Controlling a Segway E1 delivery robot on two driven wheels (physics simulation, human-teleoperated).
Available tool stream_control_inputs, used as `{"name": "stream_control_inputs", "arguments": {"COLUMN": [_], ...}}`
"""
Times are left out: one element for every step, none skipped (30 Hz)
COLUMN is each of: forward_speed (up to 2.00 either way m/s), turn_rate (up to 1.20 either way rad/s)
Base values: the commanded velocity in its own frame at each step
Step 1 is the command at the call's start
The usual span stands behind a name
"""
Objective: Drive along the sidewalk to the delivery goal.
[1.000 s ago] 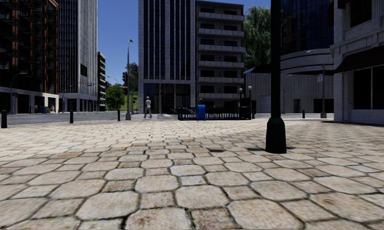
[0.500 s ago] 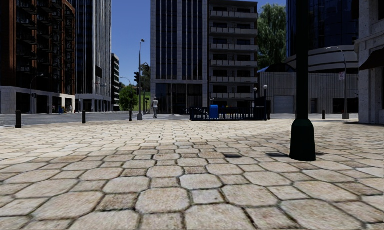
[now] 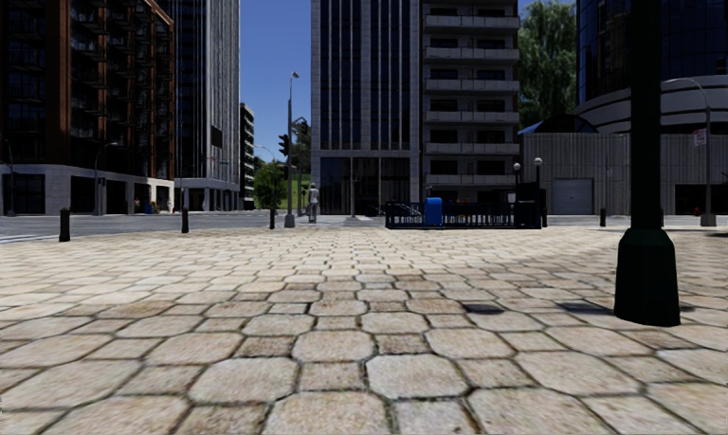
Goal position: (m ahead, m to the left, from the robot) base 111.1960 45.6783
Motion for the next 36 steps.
{"name": "stream_control_inputs", "arguments": {"forward_speed": [0.80, 0.80, 0.80, 0.80, 0.81, 0.82, 0.82, 0.87, 0.89, 0.91, 0.91, 0.91, 0.91, 0.91, 0.91, 0.91, 0.91, 0.91, 0.91, 0.91, 0.91, 0.92, 0.92, 0.92, 0.92, 0.92, 0.92, 0.92, 0.92, 0.92, 0.92, 0.92, 0.92, 0.92, 0.92, 0.92], "turn_rate": [0.02, 0.02, 0.06, 0.15, 0.23, 0.28, 0.28, 0.29, 0.29, 0.29, 0.29, 0.29, 0.30, 0.30, 0.30, 0.30, 0.30, 0.30, 0.30, 0.30, 0.25, 0.16, 0.12, 0.10, 0.09, 0.09, 0.09, 0.08, 0.07, 0.07, 0.07, 0.07, 0.07, 0.07, 0.07, 0.07]}}
